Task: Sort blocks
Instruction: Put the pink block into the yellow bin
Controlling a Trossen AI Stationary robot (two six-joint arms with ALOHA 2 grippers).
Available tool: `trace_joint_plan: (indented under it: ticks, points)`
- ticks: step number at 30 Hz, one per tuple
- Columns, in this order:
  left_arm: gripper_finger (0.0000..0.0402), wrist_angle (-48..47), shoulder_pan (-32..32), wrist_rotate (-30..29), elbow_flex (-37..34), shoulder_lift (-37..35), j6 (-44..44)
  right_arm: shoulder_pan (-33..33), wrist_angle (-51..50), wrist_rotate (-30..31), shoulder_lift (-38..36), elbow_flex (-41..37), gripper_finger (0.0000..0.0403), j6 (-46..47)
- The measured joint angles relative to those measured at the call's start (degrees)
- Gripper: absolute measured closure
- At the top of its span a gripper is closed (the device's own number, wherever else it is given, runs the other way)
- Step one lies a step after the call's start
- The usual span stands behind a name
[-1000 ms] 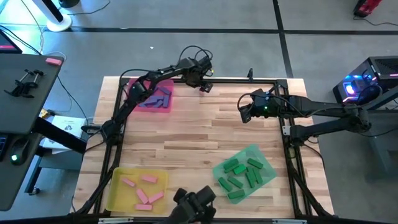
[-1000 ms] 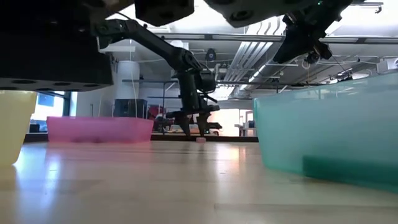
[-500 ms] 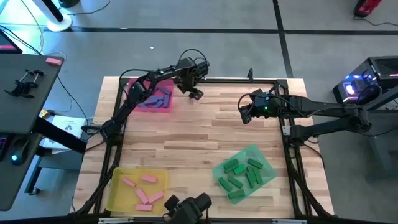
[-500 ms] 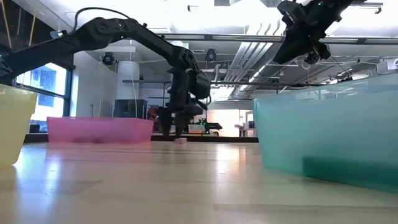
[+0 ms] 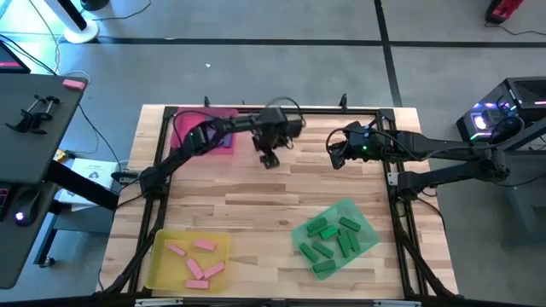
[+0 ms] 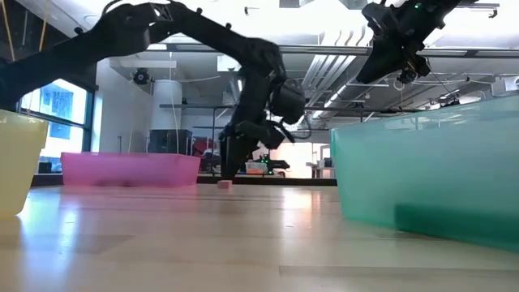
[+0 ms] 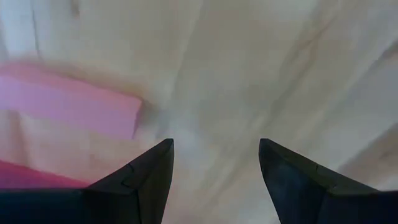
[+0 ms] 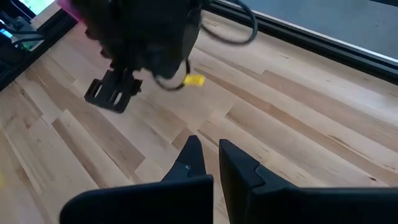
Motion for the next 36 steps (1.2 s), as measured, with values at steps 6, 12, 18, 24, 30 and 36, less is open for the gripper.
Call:
trace_joint_plan:
  ticks: [6,12,18,24,30,36]
  points:
    - [0.0179,1.5,-1.4,-9.8,0.0,0.0,8.4,-0.1,0.0,0.0,0.0,0.0,0.0403,-0.4]
    - [0.0179,0.6,3.6,-5.5,0.0,-2.0,-1.5,-0.1,0.0,-0.1,0.0,0.0,0.0403,1.3]
    - [0.018,9.8,6.0,-5.5,0.1,-5.5,-11.5,-0.1,0.0,0.5,0.0,0.0,0.0403,1.1]
    - [0.0245,9.6,6.5,-5.4,-2.1,-5.1,-12.2,-0.1,0.0,0.4,0.0,0.0,0.0403,1.1]
    - [0.0389,10.7,6.4,-1.3,-4.7,-5.0,-10.2,-0.1,0.0,0.4,0.0,0.0,0.0403,1.1]
    - [0.0399,11.5,8.0,-1.3,-5.0,-5.2,-13.5,-0.1,-0.1,0.3,0.0,0.0,0.0403,1.1]
